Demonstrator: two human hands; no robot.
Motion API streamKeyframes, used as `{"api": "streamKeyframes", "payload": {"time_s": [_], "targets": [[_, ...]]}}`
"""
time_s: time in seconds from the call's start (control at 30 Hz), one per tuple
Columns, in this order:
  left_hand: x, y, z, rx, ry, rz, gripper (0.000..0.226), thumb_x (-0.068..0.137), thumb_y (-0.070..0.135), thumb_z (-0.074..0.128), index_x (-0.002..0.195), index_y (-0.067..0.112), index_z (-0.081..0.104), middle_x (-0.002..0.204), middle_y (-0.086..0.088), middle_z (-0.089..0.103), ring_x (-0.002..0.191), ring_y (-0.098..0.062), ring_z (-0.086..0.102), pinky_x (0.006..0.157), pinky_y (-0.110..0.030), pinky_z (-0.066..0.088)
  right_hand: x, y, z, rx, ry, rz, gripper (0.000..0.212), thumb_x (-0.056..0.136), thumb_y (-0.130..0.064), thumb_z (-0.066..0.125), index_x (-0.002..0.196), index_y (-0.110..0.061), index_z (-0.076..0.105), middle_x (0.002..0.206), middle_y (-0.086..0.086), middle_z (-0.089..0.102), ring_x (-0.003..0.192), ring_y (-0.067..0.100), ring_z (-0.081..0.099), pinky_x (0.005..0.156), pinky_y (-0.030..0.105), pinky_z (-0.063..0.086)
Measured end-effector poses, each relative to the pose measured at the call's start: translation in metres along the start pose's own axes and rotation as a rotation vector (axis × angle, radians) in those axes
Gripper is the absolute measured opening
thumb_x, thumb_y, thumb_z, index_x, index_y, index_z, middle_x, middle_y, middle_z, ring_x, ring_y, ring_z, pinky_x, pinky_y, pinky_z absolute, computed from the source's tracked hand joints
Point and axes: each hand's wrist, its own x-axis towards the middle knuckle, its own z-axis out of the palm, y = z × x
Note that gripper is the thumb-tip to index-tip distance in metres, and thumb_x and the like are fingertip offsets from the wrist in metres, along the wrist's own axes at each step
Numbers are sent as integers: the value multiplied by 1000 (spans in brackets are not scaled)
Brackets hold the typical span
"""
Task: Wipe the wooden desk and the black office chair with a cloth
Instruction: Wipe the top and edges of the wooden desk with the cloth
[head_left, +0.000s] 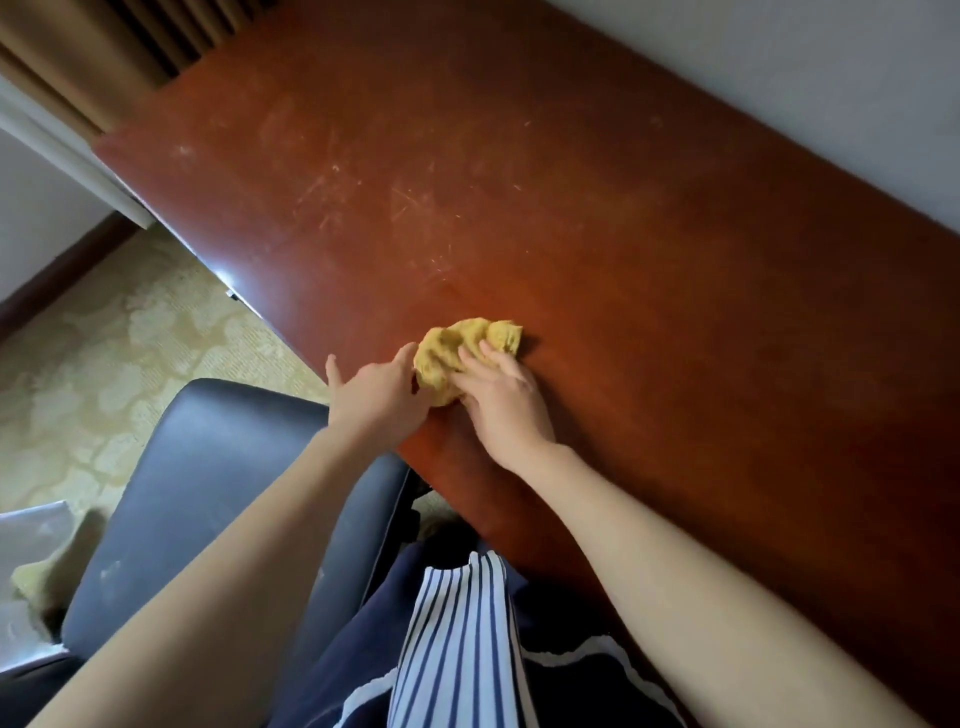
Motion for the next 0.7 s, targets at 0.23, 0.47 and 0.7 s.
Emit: {"api": "streamKeyframes", "payload": {"time_s": [0.23,0.47,0.7], "targets": [[15,53,8,78,70,136,68,88,46,52,144,20,25,155,-10,19,141,-33,13,114,-53,9,-89,42,-10,45,135,-132,28,83,-9,65,109,-19,73,122,2,65,123,24,53,98,38,42],[35,100,26,-67,53,311,95,83,54,57,151,22,0,157,-7,-19,144,-27,-17,115,-47,-6,-136,101,-38,-72,299,9,39,76,3,73,109,-19,72,124,0,64,118,22,57,93,40,49],[67,122,31,-304,307,359,50,95,22,48,142,11,35,155,-10,22,145,-27,10,118,-40,1,-112,143,-82,-113,330,224,43,80,5,68,117,-16,69,126,3,62,123,25,53,95,46,48]]}}
